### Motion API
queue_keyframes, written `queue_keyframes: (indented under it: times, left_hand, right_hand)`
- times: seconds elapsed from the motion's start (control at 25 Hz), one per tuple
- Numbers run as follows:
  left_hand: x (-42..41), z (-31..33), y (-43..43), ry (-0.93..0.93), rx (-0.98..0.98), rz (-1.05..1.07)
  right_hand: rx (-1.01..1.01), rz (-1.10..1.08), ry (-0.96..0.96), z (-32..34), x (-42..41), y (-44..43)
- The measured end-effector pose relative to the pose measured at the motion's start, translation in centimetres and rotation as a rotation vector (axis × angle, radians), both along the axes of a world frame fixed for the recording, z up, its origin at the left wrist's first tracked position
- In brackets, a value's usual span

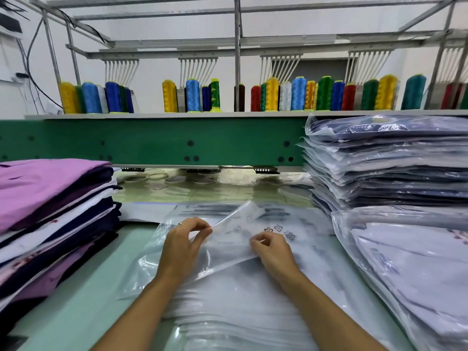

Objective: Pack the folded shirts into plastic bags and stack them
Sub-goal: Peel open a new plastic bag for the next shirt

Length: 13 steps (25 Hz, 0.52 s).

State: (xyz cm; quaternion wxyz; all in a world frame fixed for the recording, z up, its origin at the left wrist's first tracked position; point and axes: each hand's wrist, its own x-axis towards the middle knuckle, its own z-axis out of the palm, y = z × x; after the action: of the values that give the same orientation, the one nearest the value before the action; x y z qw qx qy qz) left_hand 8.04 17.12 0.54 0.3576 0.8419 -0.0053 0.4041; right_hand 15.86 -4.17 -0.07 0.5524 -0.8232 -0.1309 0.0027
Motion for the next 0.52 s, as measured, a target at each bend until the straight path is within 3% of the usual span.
queue_keyframes:
  times: [0.12,0.2,0.4,0.52]
  left_hand:
    - [-0.4,0.5,-0.7,0.017,0.273,0.102]
    - [-0.7,0.9,-1.9,-0.023,0.381,0.000]
    - [-0.7,0.7,-6.4,-0.009,0.502,-0.244]
    - [-0.1,0.4,-6.9,-0.066,0.458,-0.243]
  right_hand:
    - [0.116,0.012,-0.033,0.3,-0.7,0.2]
    - [0.249,-0.009,-0.012,0.5,-1.0,0.3]
    - [0.390,-0.031,0.032,0.9,-1.9,0.8]
    - [0.409,-0.020,0.053,1.3,-2.4,1.2]
